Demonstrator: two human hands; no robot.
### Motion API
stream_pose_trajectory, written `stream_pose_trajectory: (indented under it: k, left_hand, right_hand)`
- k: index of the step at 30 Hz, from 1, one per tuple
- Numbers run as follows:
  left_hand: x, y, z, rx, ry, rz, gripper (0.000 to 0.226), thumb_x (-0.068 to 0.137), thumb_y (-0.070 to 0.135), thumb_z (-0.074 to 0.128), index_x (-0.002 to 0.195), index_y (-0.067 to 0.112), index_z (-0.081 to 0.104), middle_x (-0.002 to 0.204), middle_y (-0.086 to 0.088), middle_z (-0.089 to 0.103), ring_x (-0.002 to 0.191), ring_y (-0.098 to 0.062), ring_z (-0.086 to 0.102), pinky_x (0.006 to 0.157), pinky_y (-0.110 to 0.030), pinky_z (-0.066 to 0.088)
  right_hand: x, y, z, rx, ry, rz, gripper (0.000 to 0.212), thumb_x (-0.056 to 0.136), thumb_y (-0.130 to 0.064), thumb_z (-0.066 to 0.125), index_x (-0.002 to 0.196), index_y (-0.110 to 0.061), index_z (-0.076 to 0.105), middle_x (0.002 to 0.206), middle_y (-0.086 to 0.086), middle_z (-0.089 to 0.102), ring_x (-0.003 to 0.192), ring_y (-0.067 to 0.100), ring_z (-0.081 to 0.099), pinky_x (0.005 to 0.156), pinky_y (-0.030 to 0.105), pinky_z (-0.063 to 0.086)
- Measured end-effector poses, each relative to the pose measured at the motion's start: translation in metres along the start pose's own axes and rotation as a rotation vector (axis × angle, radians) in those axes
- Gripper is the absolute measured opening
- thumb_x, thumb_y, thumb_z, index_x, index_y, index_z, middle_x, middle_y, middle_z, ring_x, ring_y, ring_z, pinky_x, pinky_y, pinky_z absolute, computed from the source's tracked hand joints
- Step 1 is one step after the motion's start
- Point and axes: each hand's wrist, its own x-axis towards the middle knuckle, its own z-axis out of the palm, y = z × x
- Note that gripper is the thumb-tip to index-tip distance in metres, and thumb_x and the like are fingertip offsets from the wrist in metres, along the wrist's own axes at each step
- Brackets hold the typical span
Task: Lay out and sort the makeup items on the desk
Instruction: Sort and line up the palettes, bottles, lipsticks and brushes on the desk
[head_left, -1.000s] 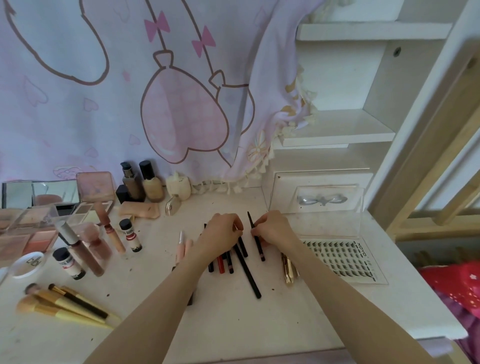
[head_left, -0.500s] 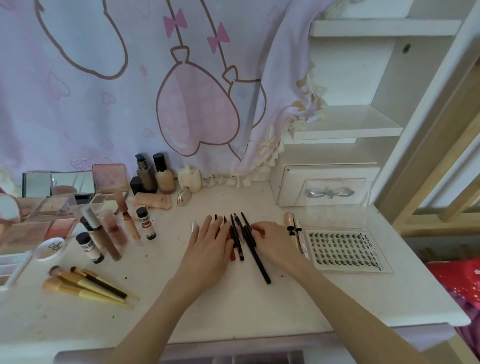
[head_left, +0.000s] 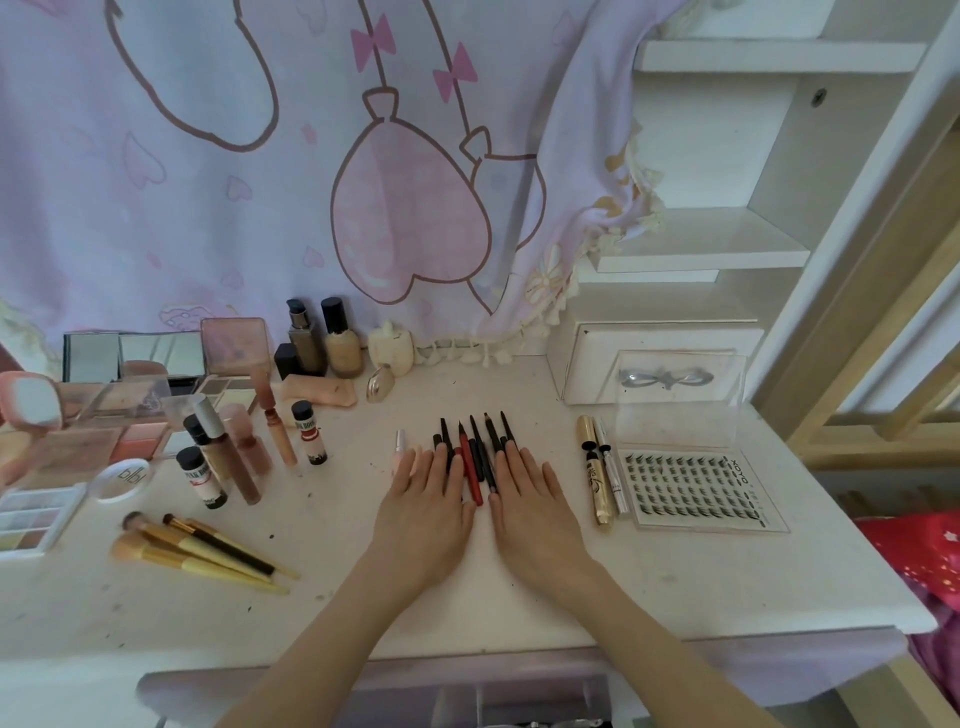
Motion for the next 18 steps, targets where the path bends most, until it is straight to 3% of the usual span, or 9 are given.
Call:
stream_pose_trajectory:
  k: [2,5,12,16,18]
  left_hand:
    - [0.004,-0.001,0.000,-0.009,-0.030,-0.017,0.081,0.080,0.045,-0.023,0.148,0.006,-0.001,0.157,-0.012,-0.001,0.145,-0.024,-0.001,0.115,-0.037,-0.008]
    - [0.008,-0.001,0.002,-0.021,-0.003,-0.002,0.070,0.091,0.047,-0.010,0.148,0.006,-0.001,0.157,-0.011,0.000,0.145,-0.024,-0.002,0.116,-0.036,-0.005]
    - [0.009,-0.004,-0.003,-0.079,-0.061,-0.007,0.058,0.100,0.039,0.004,0.148,0.008,-0.001,0.157,-0.009,-0.004,0.144,-0.021,-0.006,0.116,-0.035,-0.007]
    - [0.005,-0.015,-0.012,-0.194,-0.032,0.000,0.062,0.094,0.042,-0.006,0.148,0.013,-0.005,0.157,-0.003,-0.010,0.143,-0.015,-0.014,0.112,-0.032,-0.014]
    - [-0.003,-0.026,-0.014,-0.287,-0.030,-0.056,0.054,0.100,0.035,0.004,0.148,0.014,-0.009,0.156,-0.002,-0.015,0.142,-0.014,-0.017,0.112,-0.031,-0.013]
  right_hand:
    - [0.000,-0.003,-0.001,0.018,-0.006,0.024,0.087,0.070,-0.042,-0.023,0.149,-0.008,-0.007,0.158,0.006,-0.010,0.145,0.018,-0.012,0.111,0.031,-0.015]
    - [0.001,-0.008,-0.006,0.037,-0.030,0.063,0.054,0.101,-0.029,0.007,0.148,-0.006,-0.006,0.158,0.007,-0.010,0.145,0.019,-0.012,0.116,0.035,-0.011]
    - [0.001,-0.008,-0.009,0.101,-0.027,0.062,0.053,0.103,-0.028,0.015,0.149,-0.009,-0.003,0.158,0.005,-0.007,0.145,0.017,-0.010,0.116,0.034,-0.009]
    - [-0.002,-0.006,-0.012,0.192,0.012,0.025,0.052,0.103,-0.028,0.017,0.150,-0.015,0.000,0.158,0.001,-0.005,0.146,0.014,-0.006,0.117,0.032,-0.007]
    - [-0.006,-0.003,-0.012,0.214,0.026,0.021,0.052,0.103,-0.029,0.016,0.150,-0.017,-0.001,0.158,0.000,-0.005,0.145,0.013,-0.006,0.117,0.030,-0.007]
